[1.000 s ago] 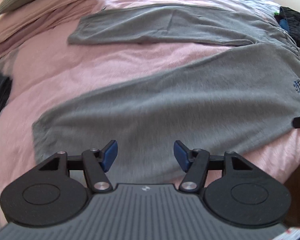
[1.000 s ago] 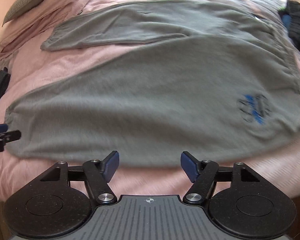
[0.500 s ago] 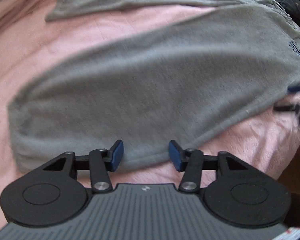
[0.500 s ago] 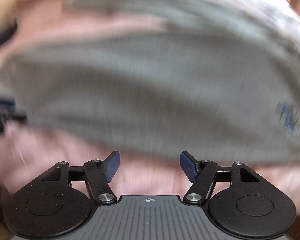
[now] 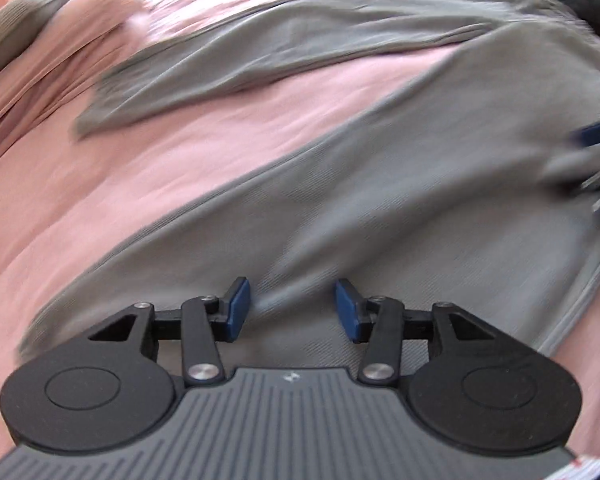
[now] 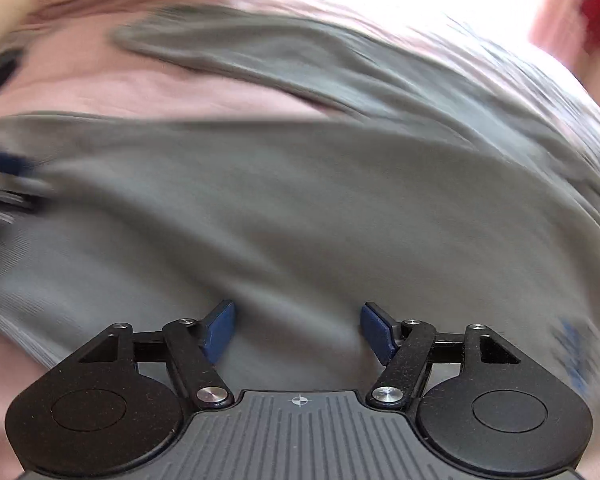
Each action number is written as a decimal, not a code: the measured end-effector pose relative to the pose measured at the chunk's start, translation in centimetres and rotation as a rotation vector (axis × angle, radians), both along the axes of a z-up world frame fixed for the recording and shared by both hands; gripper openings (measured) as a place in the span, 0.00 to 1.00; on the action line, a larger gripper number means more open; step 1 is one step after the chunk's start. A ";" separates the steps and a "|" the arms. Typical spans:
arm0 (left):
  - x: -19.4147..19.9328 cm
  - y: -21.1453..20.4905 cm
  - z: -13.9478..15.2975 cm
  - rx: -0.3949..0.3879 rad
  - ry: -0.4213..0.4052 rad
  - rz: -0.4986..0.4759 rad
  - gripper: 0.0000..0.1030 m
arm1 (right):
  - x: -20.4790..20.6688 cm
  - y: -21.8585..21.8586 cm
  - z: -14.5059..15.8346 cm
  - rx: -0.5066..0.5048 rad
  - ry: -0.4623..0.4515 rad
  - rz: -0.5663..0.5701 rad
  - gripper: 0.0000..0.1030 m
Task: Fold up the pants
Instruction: 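Move both open grippers down onto the grey sweatpants leg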
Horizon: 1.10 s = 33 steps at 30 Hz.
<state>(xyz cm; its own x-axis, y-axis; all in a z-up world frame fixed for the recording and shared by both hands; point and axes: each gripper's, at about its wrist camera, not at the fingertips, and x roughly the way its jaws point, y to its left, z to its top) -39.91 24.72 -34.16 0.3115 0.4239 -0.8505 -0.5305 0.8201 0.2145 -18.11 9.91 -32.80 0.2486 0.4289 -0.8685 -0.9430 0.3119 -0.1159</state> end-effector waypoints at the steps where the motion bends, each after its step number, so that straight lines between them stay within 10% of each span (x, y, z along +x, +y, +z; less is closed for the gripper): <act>1: -0.9 0.5 0.3 0.004 0.022 0.023 0.43 | 1.0 -0.7 0.6 -0.015 -0.006 -0.046 0.63; 5: -1.6 2.2 3.1 -0.073 -0.075 0.118 0.34 | 1.6 -0.7 2.9 0.089 0.067 -0.078 0.63; 10: 4.4 -0.5 2.5 -0.107 -0.174 -0.006 0.31 | -1.4 2.7 2.1 0.144 0.170 -0.105 0.37; 20: -0.2 -5.1 0.6 -0.132 -0.010 -0.057 0.31 | -7.2 -2.3 1.8 -0.082 0.105 0.049 0.38; 25: -0.9 -3.5 1.6 -0.132 -0.066 -0.035 0.30 | -6.4 0.0 2.8 0.033 0.135 0.024 0.38; 33: -4.3 -4.2 0.5 -0.227 -0.021 0.114 0.30 | -6.7 -2.7 0.9 -0.160 0.184 0.064 0.39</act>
